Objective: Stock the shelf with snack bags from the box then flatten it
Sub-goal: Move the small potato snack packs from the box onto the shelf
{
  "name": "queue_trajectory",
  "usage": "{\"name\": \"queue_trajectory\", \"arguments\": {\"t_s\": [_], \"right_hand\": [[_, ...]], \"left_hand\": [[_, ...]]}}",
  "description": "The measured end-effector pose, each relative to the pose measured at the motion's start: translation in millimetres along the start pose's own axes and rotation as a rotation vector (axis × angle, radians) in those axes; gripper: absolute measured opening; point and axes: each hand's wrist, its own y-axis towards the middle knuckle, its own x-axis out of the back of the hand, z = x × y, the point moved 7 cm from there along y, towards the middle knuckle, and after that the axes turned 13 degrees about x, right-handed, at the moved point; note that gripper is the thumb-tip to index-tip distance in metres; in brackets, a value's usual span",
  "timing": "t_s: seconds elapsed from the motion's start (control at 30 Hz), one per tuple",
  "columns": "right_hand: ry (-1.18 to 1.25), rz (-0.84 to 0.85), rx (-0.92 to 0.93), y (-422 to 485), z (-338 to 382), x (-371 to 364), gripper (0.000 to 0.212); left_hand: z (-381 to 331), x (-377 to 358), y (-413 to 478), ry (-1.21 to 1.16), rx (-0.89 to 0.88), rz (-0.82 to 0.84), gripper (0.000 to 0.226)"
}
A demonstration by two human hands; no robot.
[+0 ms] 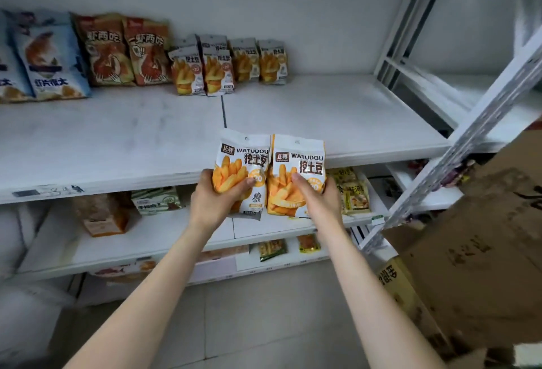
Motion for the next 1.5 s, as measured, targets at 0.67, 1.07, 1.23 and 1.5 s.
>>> {"name": "queue_trajectory", "arguments": {"t_s": [0.67,1.07,1.23,1.5], "right_hand": [[-0.038,0.05,0.209,307,-27,-33,0.05],[-0.08,0.141,0.446,456,-33,-119,0.047],[-0.111,0.181,0.494,500,-42,-145,0.053],[-0.152,0.242,0.443,536,-58,-169,0.06]], "left_hand": [[-109,-130,211,-0.038,-0.031,-0.127,0.07],[-153,-147,349,-0.097,-0.13,-0.322,0.089],[-157,-163,396,-0.144,-0.146,-0.33,0.084],[-158,-173,437,-0.151,-0.13,-0.34,0.081]]}}
